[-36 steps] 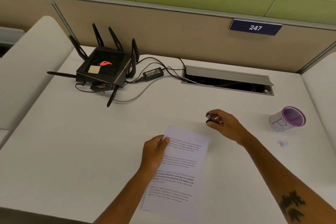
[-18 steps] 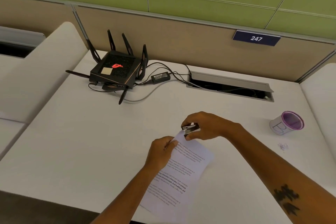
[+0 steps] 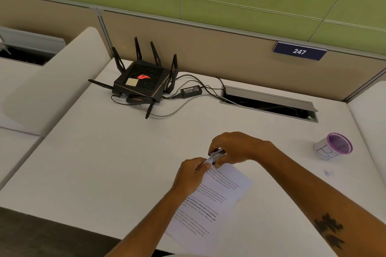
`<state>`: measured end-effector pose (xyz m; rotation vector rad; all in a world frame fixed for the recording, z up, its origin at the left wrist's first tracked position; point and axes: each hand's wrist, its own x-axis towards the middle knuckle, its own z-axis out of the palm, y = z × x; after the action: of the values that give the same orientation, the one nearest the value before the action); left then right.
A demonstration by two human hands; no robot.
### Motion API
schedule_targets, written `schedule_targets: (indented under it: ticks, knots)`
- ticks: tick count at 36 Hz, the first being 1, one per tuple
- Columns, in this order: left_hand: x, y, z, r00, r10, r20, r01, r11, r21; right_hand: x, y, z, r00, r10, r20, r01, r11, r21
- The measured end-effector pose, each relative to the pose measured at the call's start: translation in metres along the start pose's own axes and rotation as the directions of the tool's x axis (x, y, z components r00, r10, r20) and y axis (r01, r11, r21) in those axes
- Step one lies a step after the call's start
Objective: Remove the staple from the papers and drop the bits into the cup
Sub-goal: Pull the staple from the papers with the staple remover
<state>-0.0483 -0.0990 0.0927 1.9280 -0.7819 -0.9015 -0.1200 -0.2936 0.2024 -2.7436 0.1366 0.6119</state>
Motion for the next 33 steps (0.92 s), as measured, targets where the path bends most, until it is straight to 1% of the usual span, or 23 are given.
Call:
schedule_targets:
  ticks: [10,18,33]
  knots:
    - [0.001,-0.004,-0.003,1.0,0.009,0.009,-0.009,1.0,-0.003,0.002,-0.013,-0.006,0.999,-0.005,0.045,0.01,0.994,-0.108]
    - [-0.001,-0.002,-0.006,1.0,0.013,0.01,-0.013,1.0,0.018,0.003,-0.017,-0.011,0.996,0.033,0.088,-0.018,0.987,-0.162]
    - [-0.002,-0.001,-0.008,1.0,0.009,0.017,-0.01,1.0,0.026,0.002,-0.027,-0.018,0.994,0.038,0.101,-0.013,0.97,-0.242]
